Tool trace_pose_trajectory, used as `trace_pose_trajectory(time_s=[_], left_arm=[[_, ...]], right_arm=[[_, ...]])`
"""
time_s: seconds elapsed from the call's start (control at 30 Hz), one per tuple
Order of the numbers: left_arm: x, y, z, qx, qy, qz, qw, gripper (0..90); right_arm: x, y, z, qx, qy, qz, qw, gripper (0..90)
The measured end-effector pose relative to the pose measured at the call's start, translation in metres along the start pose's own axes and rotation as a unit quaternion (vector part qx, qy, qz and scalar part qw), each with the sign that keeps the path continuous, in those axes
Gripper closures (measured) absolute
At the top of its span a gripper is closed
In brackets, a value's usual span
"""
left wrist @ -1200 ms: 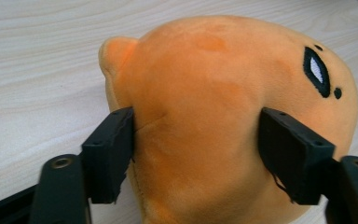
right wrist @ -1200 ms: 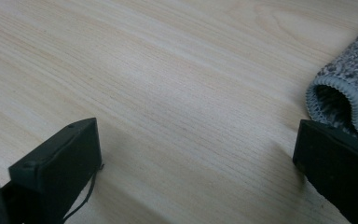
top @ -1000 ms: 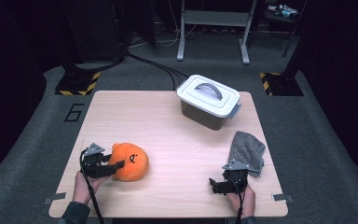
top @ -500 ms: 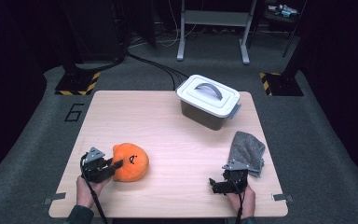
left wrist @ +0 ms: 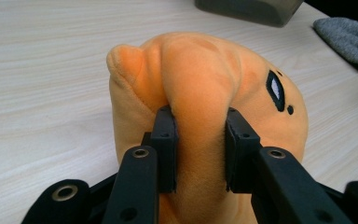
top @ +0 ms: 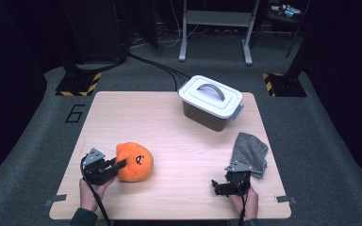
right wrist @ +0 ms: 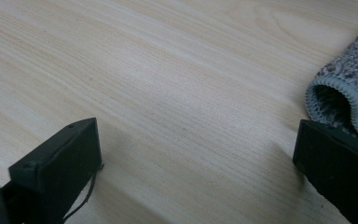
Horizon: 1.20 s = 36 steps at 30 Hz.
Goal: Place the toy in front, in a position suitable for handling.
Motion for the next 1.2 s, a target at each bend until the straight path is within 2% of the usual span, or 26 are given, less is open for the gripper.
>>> trace_pose_trajectory(time_s=[0.17, 0.2, 0.4, 0.5, 0.77, 0.83, 1.1, 1.13, 1.2], left_arm=[[0.002, 0.008, -0.006, -0.002, -0.012, -0.006, 0.9999, 69.8], [0.002, 0.011, -0.009, 0.0, -0.016, -0.014, 0.9998, 69.8], [0.001, 0.018, -0.014, 0.002, -0.03, -0.016, 0.9994, 69.7], [-0.003, 0.023, -0.019, 0.006, -0.033, -0.023, 0.9992, 69.6], [-0.01, 0.03, -0.03, 0.001, -0.041, -0.023, 0.9989, 69.6], [-0.015, 0.033, -0.037, -0.004, -0.046, -0.022, 0.9987, 69.5], [-0.027, 0.039, -0.049, -0.001, -0.059, -0.023, 0.998, 69.4], [-0.029, 0.04, -0.051, -0.008, -0.06, -0.02, 0.998, 69.4], [-0.033, 0.042, -0.055, -0.011, -0.064, -0.019, 0.9977, 69.3]], right_arm=[[0.0, 0.0, 0.0, 0.0, -0.001, 0.001, 1.0, 0.1], [0.0, 0.0, 0.0, -0.001, -0.001, 0.001, 1.0, 0.1], [0.0, 0.0, -0.001, 0.0, -0.002, 0.001, 1.0, 0.1], [0.0, 0.0, 0.0, 0.0, -0.002, 0.001, 1.0, 0.2], [0.0, 0.0, 0.0, -0.003, -0.001, 0.0, 1.0, 0.2], [0.0, 0.0, 0.0, -0.004, -0.001, -0.001, 1.0, 0.2], [0.0, 0.001, 0.0, -0.007, -0.003, -0.002, 1.0, 0.3], [0.0, 0.001, 0.0, -0.007, -0.003, -0.002, 1.0, 0.3], [0.0, 0.001, 0.0, -0.007, -0.002, -0.002, 1.0, 0.3]])
Point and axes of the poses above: each handheld gripper's, and its own axes: x roughly backward along the jaws, y roughly out of its top, z roughly to its left, the point moved 5 cm from there along -x, roughly forward along the jaws, and after that the axes turned 12 degrees about z, right-handed, at the moved point
